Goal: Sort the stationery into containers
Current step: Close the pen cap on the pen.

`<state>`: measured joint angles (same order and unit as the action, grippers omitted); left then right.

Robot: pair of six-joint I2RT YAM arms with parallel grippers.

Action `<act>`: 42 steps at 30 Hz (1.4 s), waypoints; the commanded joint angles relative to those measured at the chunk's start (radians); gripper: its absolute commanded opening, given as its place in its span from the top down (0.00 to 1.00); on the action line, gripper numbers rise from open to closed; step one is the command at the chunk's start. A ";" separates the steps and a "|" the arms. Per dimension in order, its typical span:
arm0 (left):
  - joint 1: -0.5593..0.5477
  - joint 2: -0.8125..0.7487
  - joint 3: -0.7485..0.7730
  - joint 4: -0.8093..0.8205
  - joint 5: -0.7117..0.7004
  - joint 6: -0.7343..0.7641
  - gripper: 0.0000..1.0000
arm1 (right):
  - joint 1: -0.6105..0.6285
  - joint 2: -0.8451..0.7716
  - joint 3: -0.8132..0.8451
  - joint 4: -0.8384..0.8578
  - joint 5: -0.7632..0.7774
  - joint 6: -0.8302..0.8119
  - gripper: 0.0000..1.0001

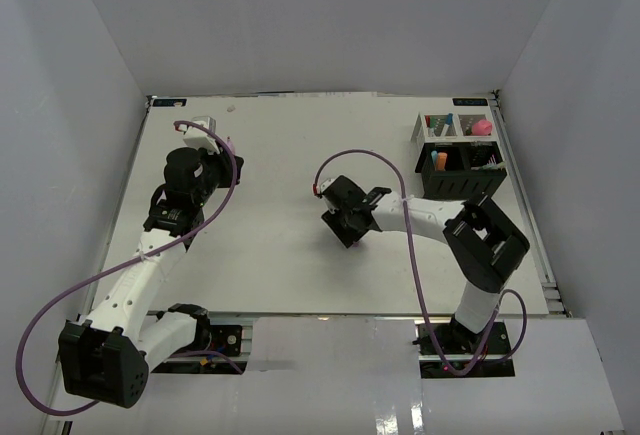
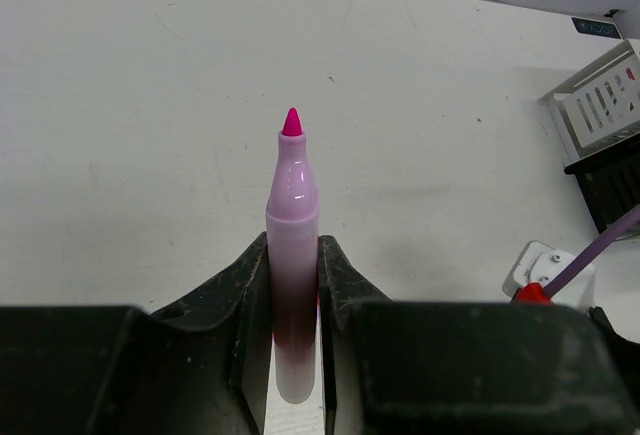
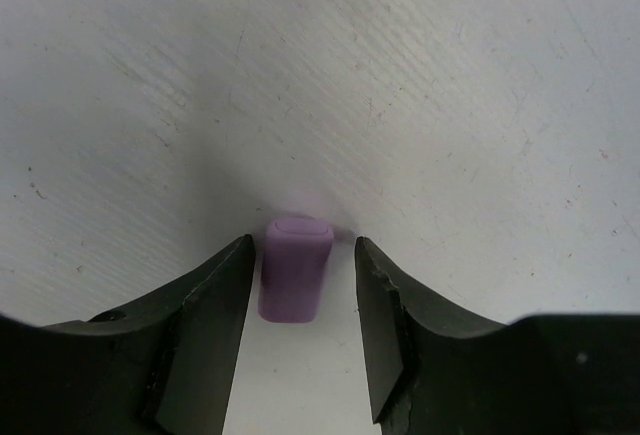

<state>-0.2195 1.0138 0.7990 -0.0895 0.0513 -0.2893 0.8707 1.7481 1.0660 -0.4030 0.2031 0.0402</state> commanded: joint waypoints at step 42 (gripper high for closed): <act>-0.014 -0.007 -0.055 0.249 0.645 0.079 0.84 | 0.059 -0.403 0.206 0.588 0.162 0.133 0.92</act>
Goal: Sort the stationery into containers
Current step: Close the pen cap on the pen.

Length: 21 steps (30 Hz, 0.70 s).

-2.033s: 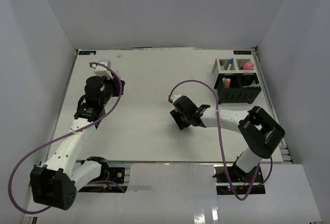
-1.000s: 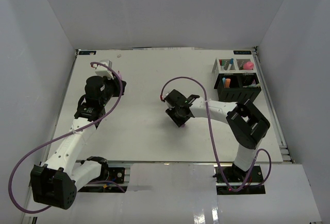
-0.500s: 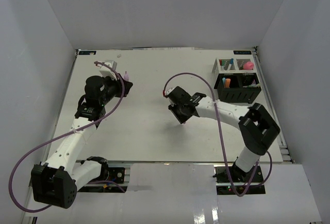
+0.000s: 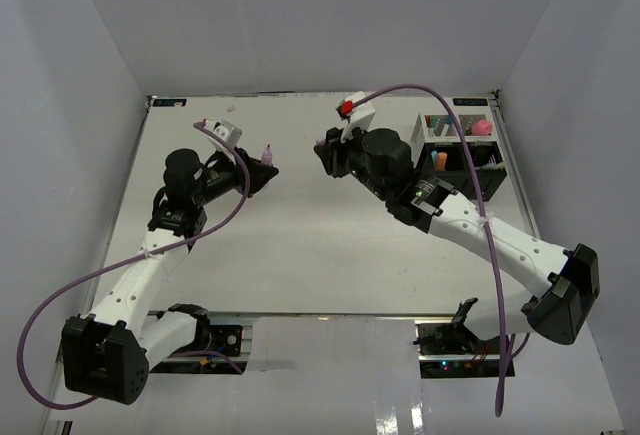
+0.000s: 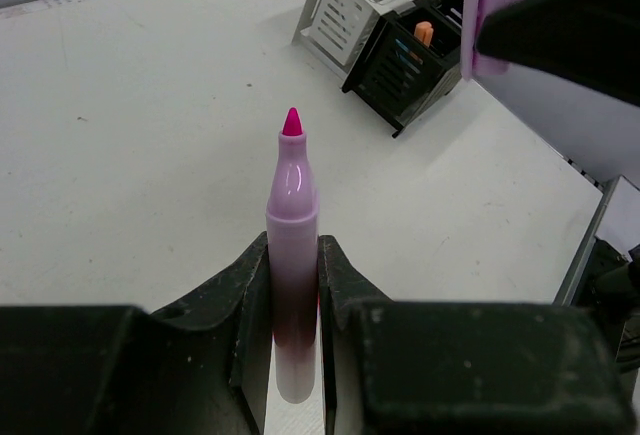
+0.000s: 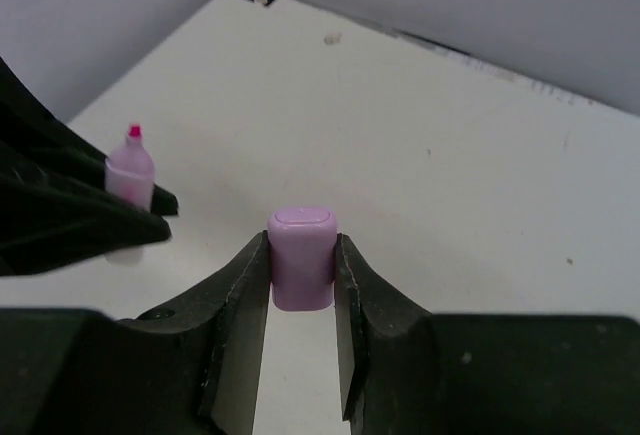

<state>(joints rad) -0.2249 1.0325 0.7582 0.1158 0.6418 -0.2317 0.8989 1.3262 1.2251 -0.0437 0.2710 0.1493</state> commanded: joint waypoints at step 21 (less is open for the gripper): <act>-0.040 -0.034 -0.030 0.056 -0.033 0.020 0.88 | 0.199 0.275 0.209 0.466 0.333 0.036 0.92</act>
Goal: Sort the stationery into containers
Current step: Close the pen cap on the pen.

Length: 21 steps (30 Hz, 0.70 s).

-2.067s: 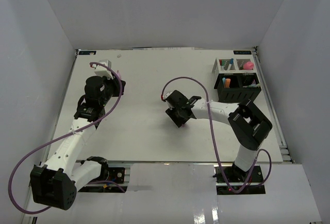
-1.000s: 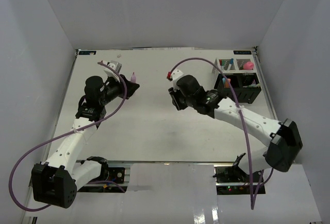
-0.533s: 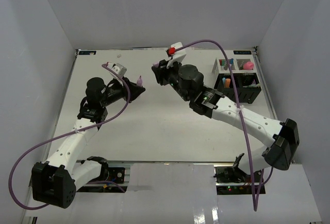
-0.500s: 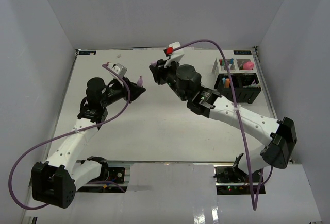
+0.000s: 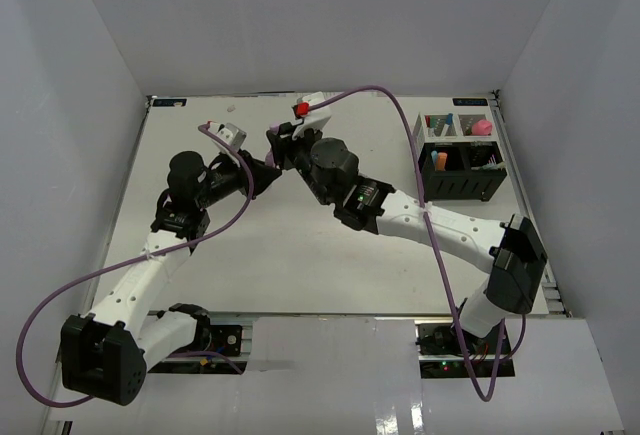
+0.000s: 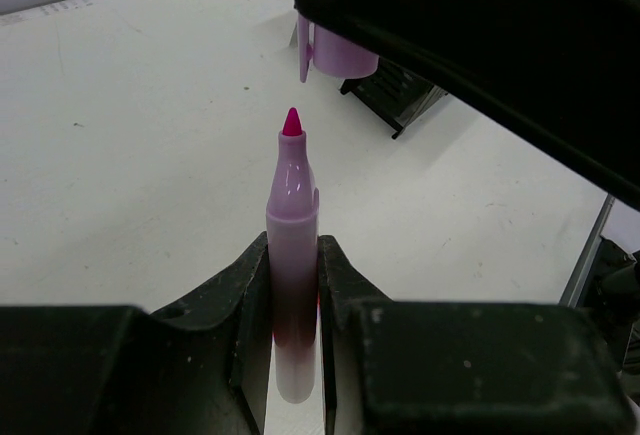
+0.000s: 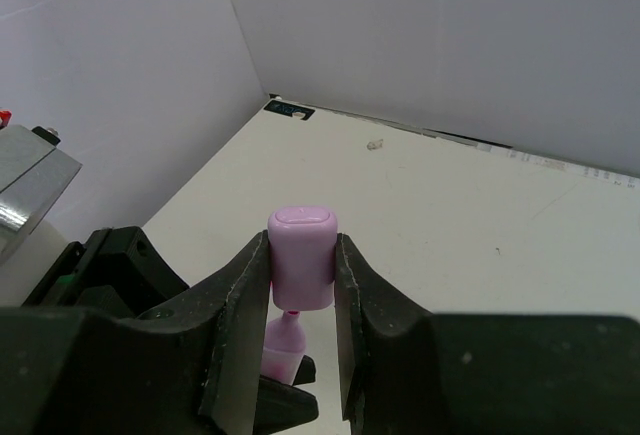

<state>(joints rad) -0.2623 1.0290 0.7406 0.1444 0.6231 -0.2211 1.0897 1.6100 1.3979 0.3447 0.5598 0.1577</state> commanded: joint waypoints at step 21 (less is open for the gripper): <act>-0.003 -0.049 -0.018 0.037 -0.031 0.000 0.88 | 0.024 0.059 0.010 0.109 0.031 0.085 0.92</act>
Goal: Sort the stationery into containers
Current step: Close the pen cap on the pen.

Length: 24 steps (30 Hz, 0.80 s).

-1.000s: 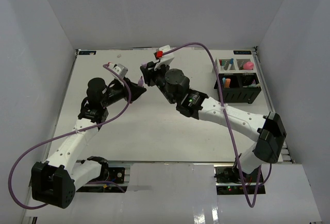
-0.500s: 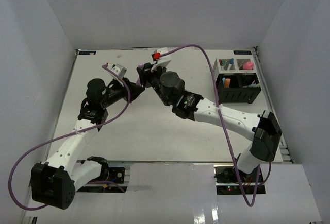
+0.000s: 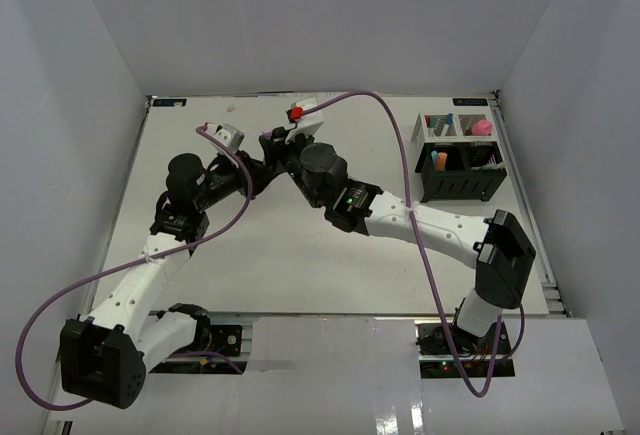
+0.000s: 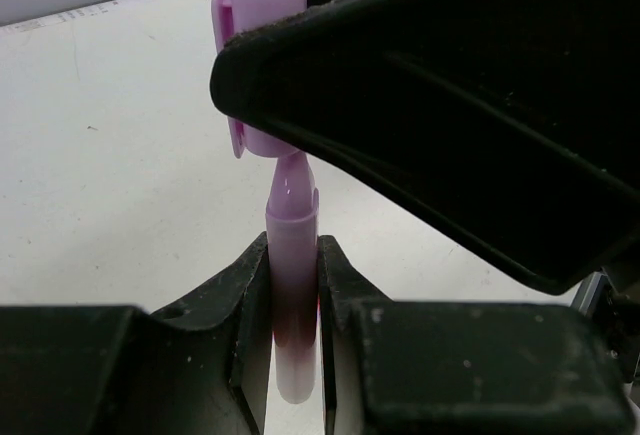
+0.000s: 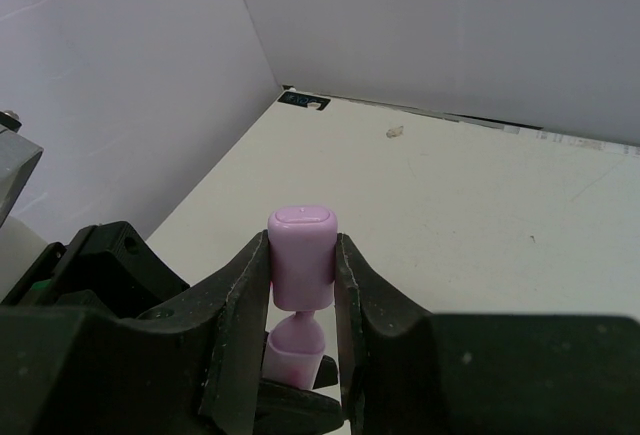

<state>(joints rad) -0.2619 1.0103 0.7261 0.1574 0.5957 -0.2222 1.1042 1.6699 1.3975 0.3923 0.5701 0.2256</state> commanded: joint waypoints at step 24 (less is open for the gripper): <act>-0.003 -0.044 -0.025 0.059 -0.059 -0.045 0.89 | 0.028 -0.044 -0.110 0.103 0.016 0.081 0.92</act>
<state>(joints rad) -0.2642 1.0039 0.6994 0.1558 0.5575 -0.2523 1.1164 1.6623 1.3083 0.4595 0.5797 0.2714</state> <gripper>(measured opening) 0.293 0.333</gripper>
